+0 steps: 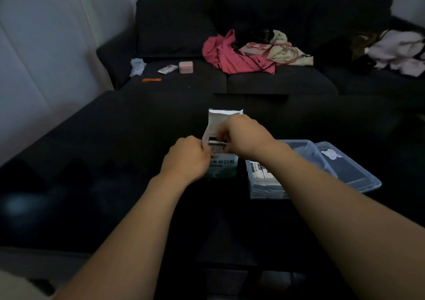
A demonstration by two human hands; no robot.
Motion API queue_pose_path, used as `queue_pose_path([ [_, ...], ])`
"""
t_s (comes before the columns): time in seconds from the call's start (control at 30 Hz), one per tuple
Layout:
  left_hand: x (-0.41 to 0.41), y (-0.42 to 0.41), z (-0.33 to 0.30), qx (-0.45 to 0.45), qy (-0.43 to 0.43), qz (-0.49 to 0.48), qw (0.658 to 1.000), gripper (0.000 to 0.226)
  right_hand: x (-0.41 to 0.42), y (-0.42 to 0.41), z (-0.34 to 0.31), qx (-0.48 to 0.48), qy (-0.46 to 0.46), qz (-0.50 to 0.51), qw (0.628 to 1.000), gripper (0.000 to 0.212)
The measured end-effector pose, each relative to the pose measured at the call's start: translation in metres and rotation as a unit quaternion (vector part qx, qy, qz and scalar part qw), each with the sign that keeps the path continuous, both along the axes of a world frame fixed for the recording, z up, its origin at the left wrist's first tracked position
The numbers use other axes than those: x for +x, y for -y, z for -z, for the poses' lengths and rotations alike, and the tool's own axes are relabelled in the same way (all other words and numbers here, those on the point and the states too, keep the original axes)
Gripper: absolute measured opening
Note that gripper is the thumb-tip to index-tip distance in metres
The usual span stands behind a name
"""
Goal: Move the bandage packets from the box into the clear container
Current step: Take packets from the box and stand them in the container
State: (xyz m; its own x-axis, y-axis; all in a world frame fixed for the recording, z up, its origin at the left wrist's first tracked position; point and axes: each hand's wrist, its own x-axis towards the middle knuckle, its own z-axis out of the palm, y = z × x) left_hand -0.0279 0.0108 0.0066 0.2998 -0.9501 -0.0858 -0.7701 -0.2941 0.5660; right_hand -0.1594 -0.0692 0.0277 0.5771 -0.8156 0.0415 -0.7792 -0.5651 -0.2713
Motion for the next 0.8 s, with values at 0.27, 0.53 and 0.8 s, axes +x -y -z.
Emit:
queue_pose_path([
  [0.27, 0.000, -0.002, 0.003, -0.001, 0.008, 0.004, 1.000, 0.033, 0.003, -0.006, -0.001, -0.052, -0.041, -0.025, 0.997, 0.014],
  [0.53, 0.003, -0.002, 0.007, -0.022, 0.034, -0.009, 0.999, 0.035, 0.007, -0.009, 0.001, -0.103, -0.059, -0.031, 0.992, 0.009],
  [0.8, 0.005, 0.002, 0.009, -0.018, 0.055, -0.041, 0.997, 0.034, -0.007, -0.009, -0.027, -0.150, 0.076, -0.022, 0.986, 0.013],
])
